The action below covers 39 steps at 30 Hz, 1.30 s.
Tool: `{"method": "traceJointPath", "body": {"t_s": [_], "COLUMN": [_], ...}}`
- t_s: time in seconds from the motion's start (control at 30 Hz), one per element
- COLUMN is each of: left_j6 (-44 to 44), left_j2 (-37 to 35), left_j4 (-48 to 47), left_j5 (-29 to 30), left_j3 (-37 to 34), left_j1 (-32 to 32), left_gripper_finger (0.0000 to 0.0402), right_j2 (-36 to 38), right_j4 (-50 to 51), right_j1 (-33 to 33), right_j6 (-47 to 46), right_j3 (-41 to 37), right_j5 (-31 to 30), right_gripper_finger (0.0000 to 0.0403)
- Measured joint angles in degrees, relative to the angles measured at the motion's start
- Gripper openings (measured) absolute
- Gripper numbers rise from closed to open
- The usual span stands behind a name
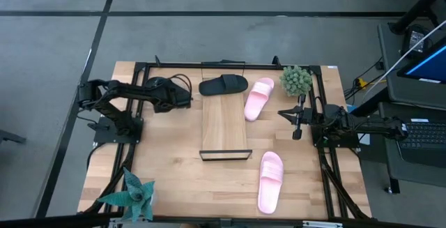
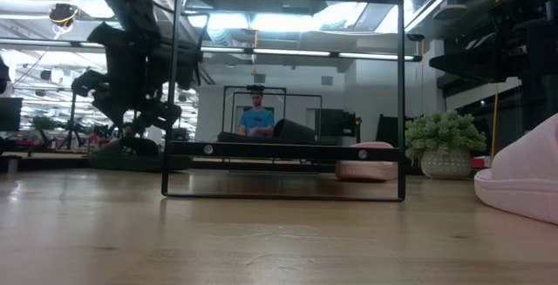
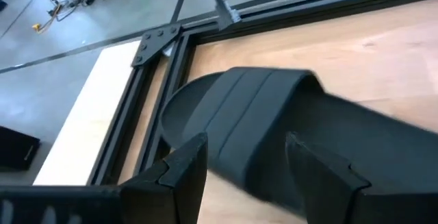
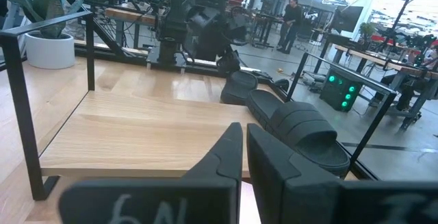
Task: Pick and place slides into the shelf
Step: Put the black slide on the shelf
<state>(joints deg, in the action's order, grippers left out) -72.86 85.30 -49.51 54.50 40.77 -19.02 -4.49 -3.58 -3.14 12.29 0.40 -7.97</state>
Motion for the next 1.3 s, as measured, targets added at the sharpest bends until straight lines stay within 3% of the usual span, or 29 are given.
{"method": "traceJointPath", "body": {"t_s": [0.2,0.5,1.3], "left_j6": [10.6,15.8,19.5], "left_j2": [0.0,0.0,0.0], "left_j4": [7.7,7.6,7.6], "left_j5": [-2.0,-4.4,-5.5], "left_j3": [0.0,0.0,0.0], "left_j1": [-2.6,-5.4,-9.0], "left_gripper_finger": [0.0188,0.0188,0.0188], "right_j2": [0.0,0.0,0.0], "right_j4": [0.0,0.0,0.0], "right_j1": [0.0,0.0,0.0], "right_j6": [0.0,0.0,0.0], "right_j3": [0.0,0.0,0.0], "right_j5": [0.0,0.0,0.0], "right_gripper_finger": [0.0026,0.0026,0.0026]}}
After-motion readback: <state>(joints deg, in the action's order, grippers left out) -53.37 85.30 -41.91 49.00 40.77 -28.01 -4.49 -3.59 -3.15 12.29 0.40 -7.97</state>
